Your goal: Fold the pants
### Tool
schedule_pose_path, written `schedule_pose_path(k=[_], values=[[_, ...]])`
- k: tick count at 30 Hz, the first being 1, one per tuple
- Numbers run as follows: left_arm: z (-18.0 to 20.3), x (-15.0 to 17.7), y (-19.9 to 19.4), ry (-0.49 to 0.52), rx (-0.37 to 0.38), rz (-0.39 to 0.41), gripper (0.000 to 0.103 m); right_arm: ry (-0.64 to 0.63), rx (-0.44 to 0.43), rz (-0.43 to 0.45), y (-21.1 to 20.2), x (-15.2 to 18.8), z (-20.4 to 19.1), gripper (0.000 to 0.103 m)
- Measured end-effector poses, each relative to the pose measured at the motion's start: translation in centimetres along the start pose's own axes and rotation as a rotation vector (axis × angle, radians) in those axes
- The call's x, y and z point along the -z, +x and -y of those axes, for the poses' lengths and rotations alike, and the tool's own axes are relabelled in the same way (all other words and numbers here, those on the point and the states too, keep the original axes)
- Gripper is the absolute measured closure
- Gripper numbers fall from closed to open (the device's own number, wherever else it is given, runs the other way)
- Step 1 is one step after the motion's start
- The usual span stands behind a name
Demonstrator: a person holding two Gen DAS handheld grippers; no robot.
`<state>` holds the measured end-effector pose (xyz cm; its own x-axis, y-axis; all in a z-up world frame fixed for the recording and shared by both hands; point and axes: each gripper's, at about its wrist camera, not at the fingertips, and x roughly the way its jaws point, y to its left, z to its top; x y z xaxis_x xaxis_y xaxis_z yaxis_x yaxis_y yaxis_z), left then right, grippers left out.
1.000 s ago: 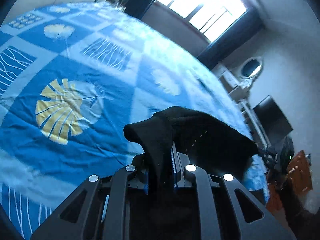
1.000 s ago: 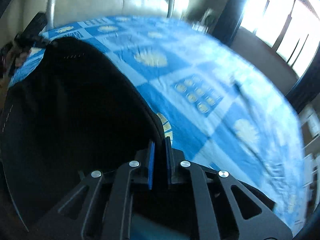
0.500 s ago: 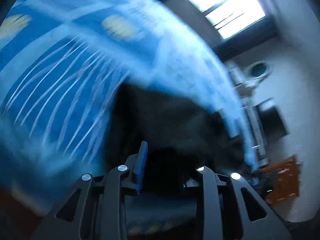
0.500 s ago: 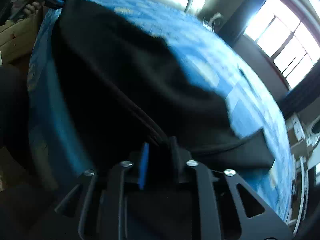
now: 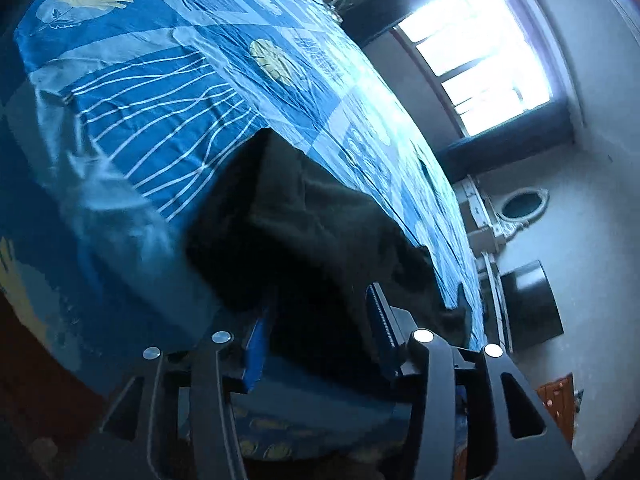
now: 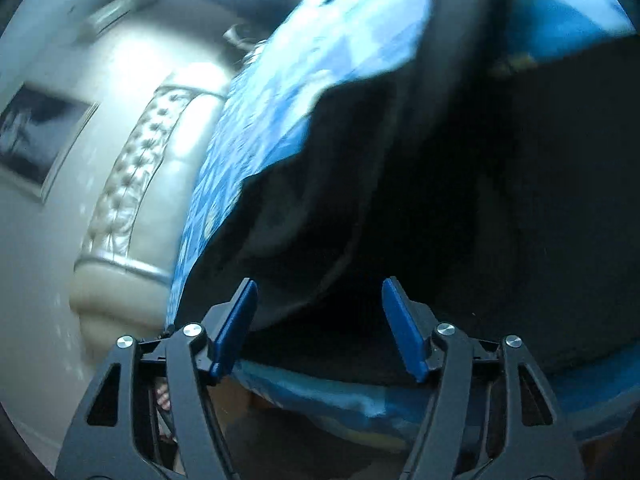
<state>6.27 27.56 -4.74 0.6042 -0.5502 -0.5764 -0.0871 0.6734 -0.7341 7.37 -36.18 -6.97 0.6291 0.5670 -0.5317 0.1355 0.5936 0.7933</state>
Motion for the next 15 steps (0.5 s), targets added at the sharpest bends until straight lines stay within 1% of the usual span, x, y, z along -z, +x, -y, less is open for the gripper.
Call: schedule_pose_path(k=[1, 4, 6, 7, 8, 11, 14, 15], values=[[-0.2, -0.4, 0.1, -0.012, -0.015, 0.005, 0.052, 0.003, -0.001, 0.010, 0.0, 0.2, 0.1, 0.034], [-0.9, -1.0, 1.2, -0.059, -0.051, 0.019, 0.052, 0.021, 0.014, 0.037, 0.2, 0.5, -0.1, 0.028], [-1.6, -1.0, 1.8, -0.085, -0.075, 0.014, 0.060, 0.022, 0.036, 0.044, 0.3, 0.8, -0.2, 0.028], [-1.7, -0.9, 2.0, -0.094, -0.082, 0.010, 0.067, 0.027, 0.052, 0.045, 0.6, 1.0, -0.1, 0.028], [-1.9, -0.7, 2.2, -0.100, -0.086, 0.008, 0.071, 0.038, 0.064, 0.052, 0.4, 1.2, 0.0, 0.028], [-2.3, -0.5, 2.1, -0.112, -0.068, 0.021, 0.071, 0.044, 0.083, 0.059, 1.1, 1.6, 0.4, 0.028], [-2.5, -0.5, 2.3, -0.114, -0.063, 0.022, 0.071, 0.026, 0.127, 0.069, 1.7, 1.6, 0.2, 0.028], [-2.7, -0.1, 2.0, -0.116, -0.063, 0.023, 0.071, 0.009, 0.141, 0.071, 2.2, 1.2, 0.0, 0.032]])
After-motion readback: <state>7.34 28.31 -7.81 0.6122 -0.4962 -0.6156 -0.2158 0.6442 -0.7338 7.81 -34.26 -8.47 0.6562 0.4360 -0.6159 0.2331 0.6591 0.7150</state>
